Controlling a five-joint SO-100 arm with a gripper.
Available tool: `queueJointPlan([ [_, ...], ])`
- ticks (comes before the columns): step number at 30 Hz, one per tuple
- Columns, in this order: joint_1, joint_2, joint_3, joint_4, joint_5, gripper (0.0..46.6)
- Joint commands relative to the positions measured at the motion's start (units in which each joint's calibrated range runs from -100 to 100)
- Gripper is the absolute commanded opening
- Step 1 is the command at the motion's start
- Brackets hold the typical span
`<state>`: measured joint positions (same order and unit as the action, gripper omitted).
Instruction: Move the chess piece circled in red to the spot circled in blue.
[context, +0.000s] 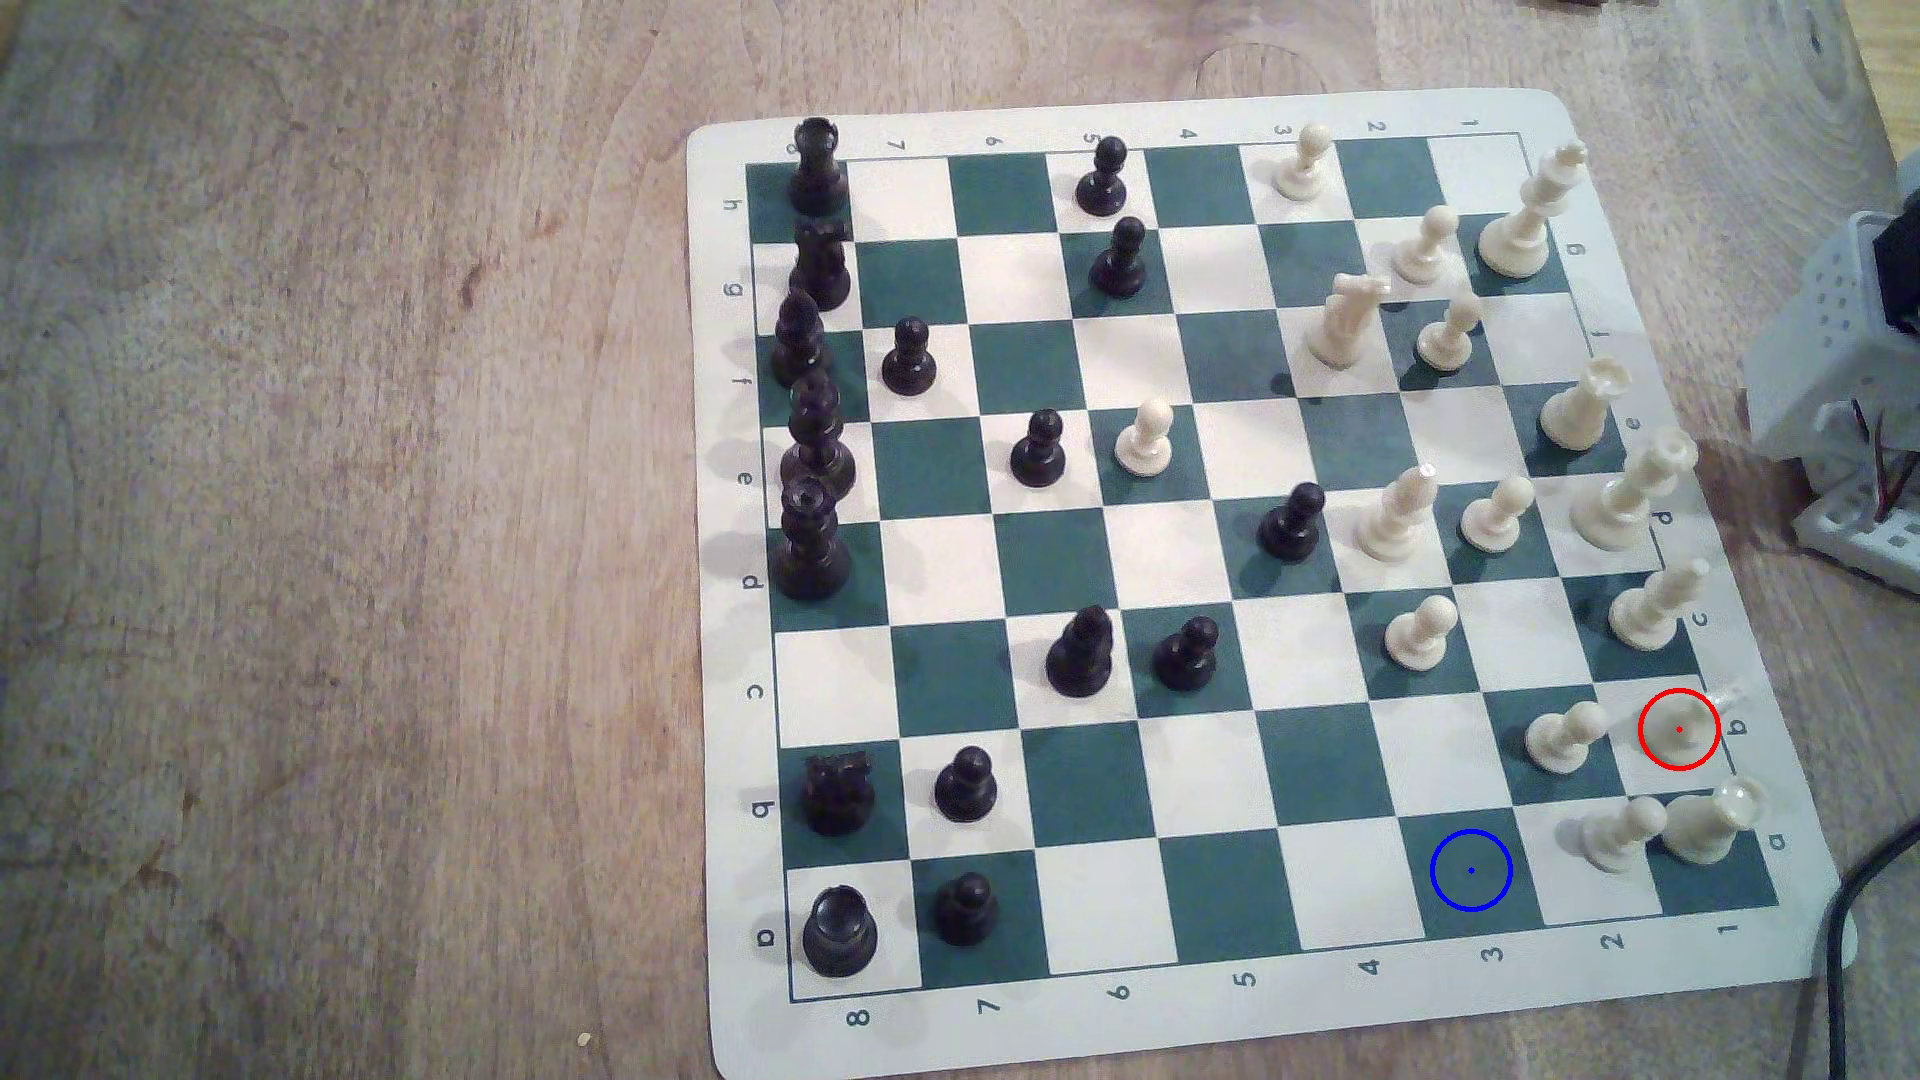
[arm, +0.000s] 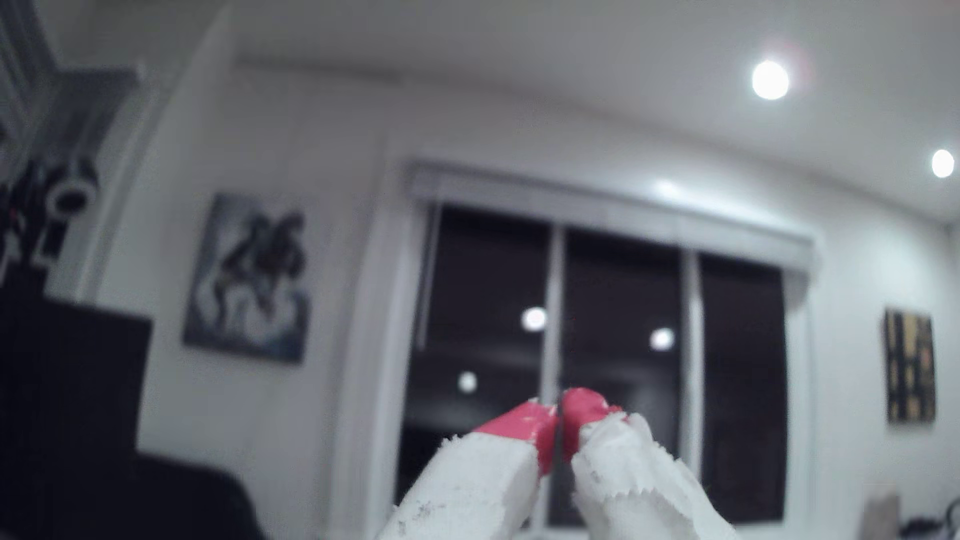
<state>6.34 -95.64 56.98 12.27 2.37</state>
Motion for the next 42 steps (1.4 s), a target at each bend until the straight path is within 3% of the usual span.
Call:
queueJointPlan([
  [1, 0.7, 0.0, -6.4, 20.8, -1.2, 0.2],
  [4, -0.4, 0.2, -6.8, 27.7, -1.1, 0.2],
  [9, -10.0, 1.0, -6.0, 42.7, -1.7, 0.2],
  [13, -17.4, 4.8, -11.7, 56.9, -4.8, 0.2],
  [14, -20.7, 5.7, -12.5, 60.5, -6.8, 0.2],
  [17, -24.5, 7.5, -12.6, 63.3, -9.5, 0.2],
  [24, -33.4, 25.4, -18.8, 69.1, -18.3, 0.4],
  [26, -34.8, 29.5, -20.4, 70.4, -19.1, 0.2],
  [32, -46.6, 37.7, -20.5, 74.1, -22.1, 0.7],
  [39, -51.3, 40.5, -16.7, 74.1, -23.0, 2.1],
  [42, -52.2, 41.1, -15.7, 73.5, -23.1, 5.0],
])
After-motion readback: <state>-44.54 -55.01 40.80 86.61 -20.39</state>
